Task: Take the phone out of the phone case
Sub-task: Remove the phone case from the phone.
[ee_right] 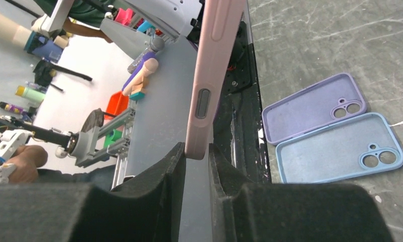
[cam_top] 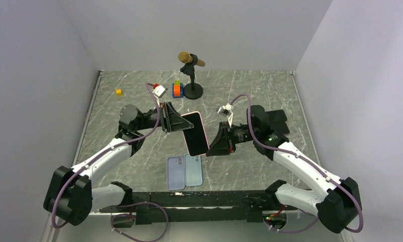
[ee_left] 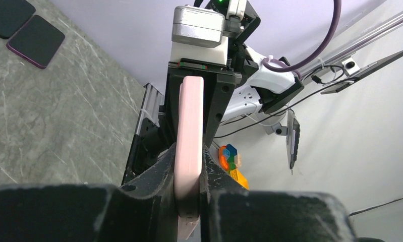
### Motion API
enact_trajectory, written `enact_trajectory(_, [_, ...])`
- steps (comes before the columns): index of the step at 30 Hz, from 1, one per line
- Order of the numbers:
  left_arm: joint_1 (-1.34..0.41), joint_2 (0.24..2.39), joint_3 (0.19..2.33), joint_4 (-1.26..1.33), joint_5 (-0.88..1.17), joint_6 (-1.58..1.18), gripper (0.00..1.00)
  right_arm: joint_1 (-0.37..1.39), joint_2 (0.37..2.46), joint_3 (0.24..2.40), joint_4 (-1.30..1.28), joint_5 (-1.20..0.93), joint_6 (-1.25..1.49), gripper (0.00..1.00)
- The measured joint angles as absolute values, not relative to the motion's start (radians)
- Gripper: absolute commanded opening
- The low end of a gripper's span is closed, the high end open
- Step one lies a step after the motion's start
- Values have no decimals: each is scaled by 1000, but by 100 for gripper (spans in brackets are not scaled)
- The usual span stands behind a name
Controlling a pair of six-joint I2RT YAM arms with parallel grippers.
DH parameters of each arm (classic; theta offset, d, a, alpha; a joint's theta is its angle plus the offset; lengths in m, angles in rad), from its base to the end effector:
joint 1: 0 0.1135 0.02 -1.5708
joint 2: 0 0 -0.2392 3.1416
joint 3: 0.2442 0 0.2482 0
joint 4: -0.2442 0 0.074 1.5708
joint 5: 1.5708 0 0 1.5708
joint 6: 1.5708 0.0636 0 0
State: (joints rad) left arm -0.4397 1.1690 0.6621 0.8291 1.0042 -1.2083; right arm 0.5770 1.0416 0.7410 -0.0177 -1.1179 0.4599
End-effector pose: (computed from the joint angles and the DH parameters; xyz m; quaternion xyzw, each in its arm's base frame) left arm 0.2203 -0.1629 0.3034 0.1699 0.6214 -0.7130 0.2767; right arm 0.1731 0.1809 0.2741 -0.3505 0.6676 0.6194 0.2187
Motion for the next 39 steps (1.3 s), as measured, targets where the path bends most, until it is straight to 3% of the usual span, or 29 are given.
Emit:
enact_trajectory(4, [-438,1180,661,835,1009,-1224,0,577,1047,744,-18,-1135,436,16])
enact_trajectory(6, [-436,1186,661,853,1018,-1235,0,577,1050,746,-18,-1139,419,0])
enact_trajectory(12, [-432,1239,658,1002,1065,-1358,0,619,1027,748,-13,-1117,313,0])
enact_trajectory(18, [-431,1357,641,1360,1078,-1648,0,688,1007,791,-30,-1076,184,0])
enact_trajectory(30, [-442,1378,634,1451,978,-1758,0,710,1087,918,-223,-1003,22,0])
enact_trajectory(31, [-442,1374,634,1442,971,-1746,0,710,1081,913,-224,-975,23,11])
enact_trajectory(33, [-444,1356,634,1402,959,-1703,0,710,1065,900,-226,-919,33,49])
enact_trajectory(34, [-445,1343,634,1374,952,-1674,0,710,1056,895,-228,-890,49,60])
enact_trajectory(36, [-449,1303,630,1285,941,-1599,0,710,1039,890,-224,-809,88,70])
enact_trajectory(39, [-451,1209,623,1104,903,-1456,0,703,1021,889,-228,-714,172,74])
